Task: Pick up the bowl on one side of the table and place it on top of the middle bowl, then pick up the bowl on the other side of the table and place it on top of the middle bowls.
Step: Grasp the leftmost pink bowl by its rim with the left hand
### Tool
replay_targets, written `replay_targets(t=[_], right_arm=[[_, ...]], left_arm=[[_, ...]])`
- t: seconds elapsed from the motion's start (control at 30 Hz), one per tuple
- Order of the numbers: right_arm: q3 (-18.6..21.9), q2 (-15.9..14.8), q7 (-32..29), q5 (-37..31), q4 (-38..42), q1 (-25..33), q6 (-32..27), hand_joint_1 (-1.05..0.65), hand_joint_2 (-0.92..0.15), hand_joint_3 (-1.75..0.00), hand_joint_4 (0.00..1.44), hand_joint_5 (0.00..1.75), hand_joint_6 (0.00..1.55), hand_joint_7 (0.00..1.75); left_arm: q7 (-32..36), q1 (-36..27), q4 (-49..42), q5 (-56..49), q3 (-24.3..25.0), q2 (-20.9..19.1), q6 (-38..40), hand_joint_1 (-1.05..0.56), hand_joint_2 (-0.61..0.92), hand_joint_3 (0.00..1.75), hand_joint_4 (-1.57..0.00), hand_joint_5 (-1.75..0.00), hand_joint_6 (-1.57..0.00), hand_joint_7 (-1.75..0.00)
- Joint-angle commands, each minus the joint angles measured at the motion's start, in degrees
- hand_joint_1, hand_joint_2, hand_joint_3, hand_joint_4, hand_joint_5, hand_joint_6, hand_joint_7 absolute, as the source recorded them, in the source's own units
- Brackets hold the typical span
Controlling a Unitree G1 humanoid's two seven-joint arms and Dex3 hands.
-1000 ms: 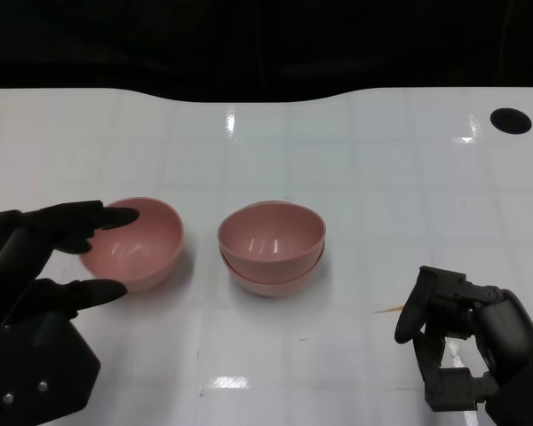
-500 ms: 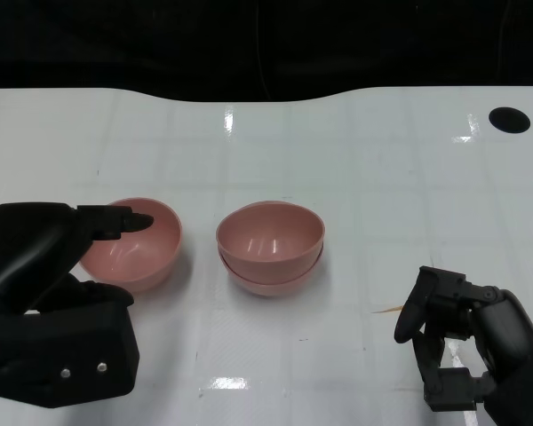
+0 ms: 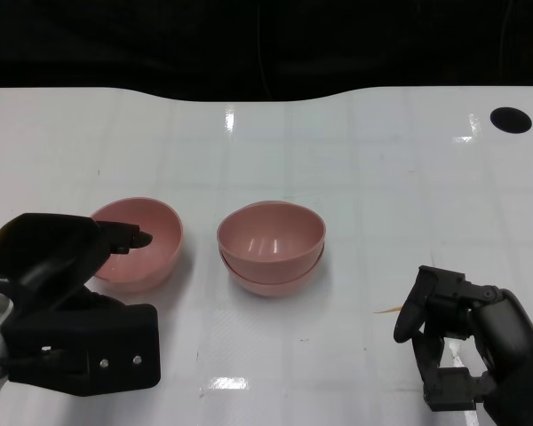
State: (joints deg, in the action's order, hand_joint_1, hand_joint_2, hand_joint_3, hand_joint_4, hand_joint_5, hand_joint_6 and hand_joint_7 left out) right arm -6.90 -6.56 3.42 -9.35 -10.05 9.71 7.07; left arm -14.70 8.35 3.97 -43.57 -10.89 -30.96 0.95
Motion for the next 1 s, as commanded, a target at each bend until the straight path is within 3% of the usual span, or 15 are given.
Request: replay_targets(t=[0.03, 0.37, 1.0], right_arm=[[0.5, -0.1, 0.1, 0.3, -0.6, 0.1, -0.4, 0.01, -0.34, -1.52, 0.95, 1.75, 0.76, 1.59], [0.3, -0.1, 0.3, 0.3, -0.8, 0.3, -0.7, 0.01, -0.34, -1.52, 0.96, 1.75, 0.76, 1.59], [0.0, -0.1, 0.3, -0.1, -1.7, 0.6, -2.3, 0.01, -0.35, -1.51, 0.96, 1.75, 0.76, 1.59]], left_arm=[[1.1, 0.9, -0.6, -0.3, -0.1, -0.4, 0.0, -0.6, 0.87, 0.0, -0.66, -0.12, -0.61, 0.0], [7.8, 7.0, -14.2, -5.6, -6.1, 1.3, -1.0, -0.51, 0.87, 0.0, -0.68, -0.1, -0.61, 0.0], [8.7, 14.2, -25.7, -6.3, -12.2, 2.2, -1.4, -0.45, 0.87, 0.0, -0.75, -0.08, -0.65, -0.01]])
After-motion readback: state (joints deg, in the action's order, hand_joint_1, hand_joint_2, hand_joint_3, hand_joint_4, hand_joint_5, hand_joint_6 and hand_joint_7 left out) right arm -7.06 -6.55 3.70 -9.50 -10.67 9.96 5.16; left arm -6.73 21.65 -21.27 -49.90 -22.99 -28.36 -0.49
